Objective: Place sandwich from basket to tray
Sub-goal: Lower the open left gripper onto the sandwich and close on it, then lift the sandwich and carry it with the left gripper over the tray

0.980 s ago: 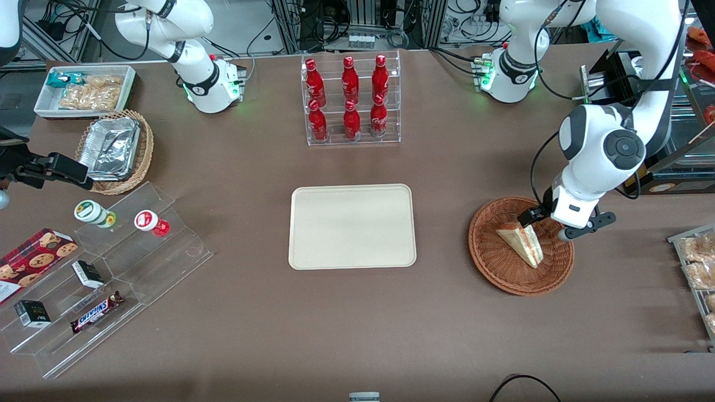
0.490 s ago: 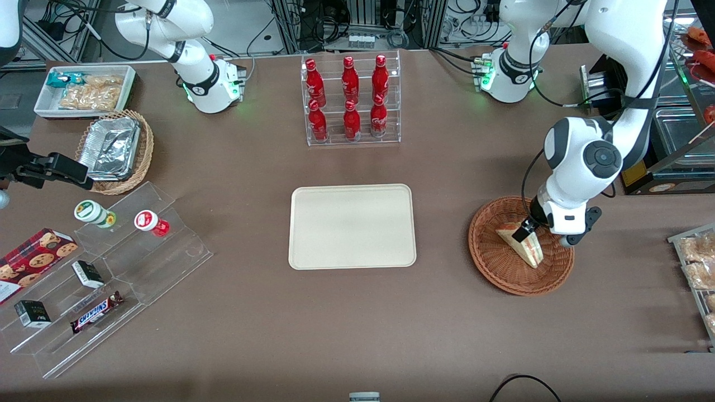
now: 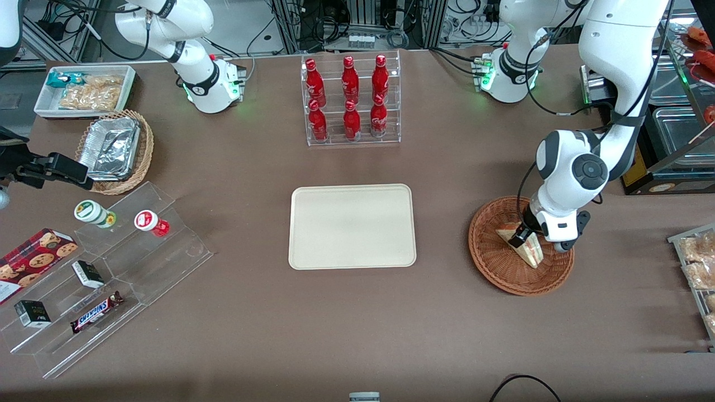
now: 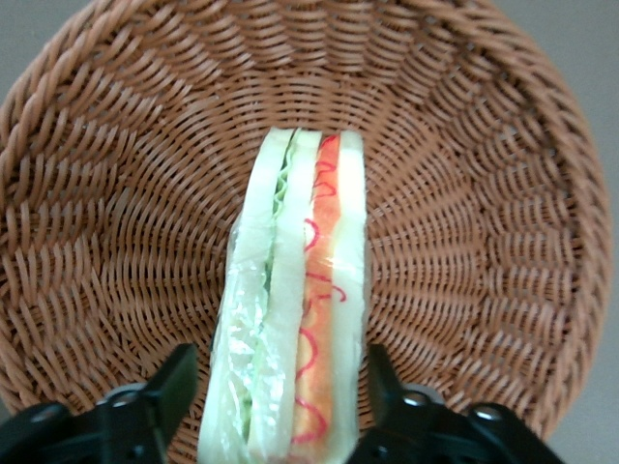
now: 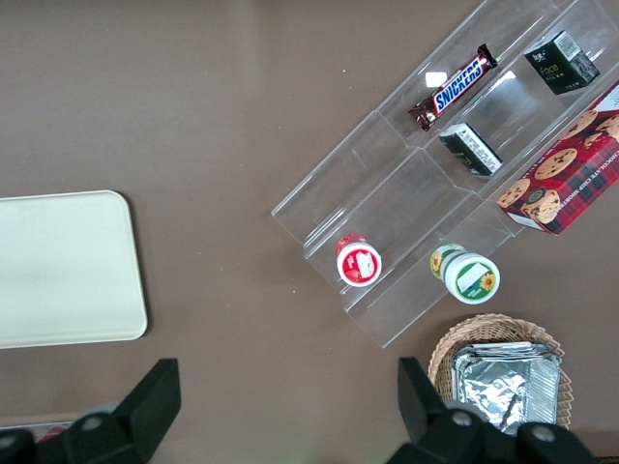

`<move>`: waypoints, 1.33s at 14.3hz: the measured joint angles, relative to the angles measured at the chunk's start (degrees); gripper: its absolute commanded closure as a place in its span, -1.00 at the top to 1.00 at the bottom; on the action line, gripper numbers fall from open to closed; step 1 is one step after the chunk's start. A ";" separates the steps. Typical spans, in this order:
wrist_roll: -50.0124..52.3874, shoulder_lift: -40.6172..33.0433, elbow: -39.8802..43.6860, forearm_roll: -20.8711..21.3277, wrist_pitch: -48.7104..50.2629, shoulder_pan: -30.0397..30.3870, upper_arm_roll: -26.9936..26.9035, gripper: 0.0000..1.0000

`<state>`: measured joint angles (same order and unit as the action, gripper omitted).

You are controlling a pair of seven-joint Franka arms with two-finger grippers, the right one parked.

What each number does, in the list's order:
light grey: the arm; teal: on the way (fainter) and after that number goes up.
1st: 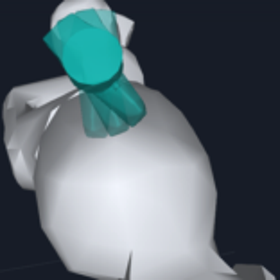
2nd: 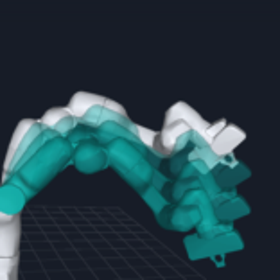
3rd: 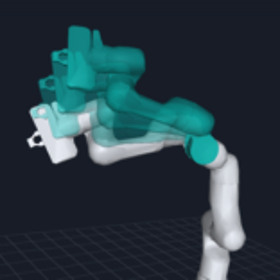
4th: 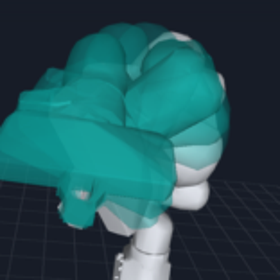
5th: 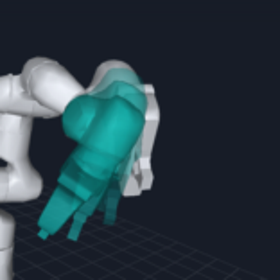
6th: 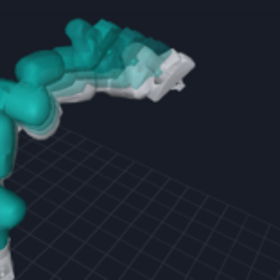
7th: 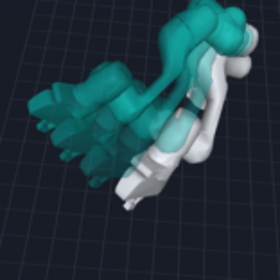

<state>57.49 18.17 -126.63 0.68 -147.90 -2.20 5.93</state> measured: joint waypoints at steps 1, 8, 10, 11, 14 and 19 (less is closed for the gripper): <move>0.00 0.06 0.01 0.00 0.00 0.00 0.00 -0.75; -8.48 -3.20 7.71 0.44 15.53 -2.39 0.41 -0.78; -16.32 -3.44 11.04 0.45 20.50 -5.69 0.62 -0.79; -19.11 -3.09 12.33 0.45 21.28 -7.63 0.71 -0.79; -21.15 1.25 17.72 0.38 22.54 -13.86 1.01 -0.85; -16.66 12.26 30.14 0.32 23.41 -24.47 1.28 -0.86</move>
<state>40.83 30.43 -96.49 1.00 -124.49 -26.67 7.21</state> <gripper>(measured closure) 0.850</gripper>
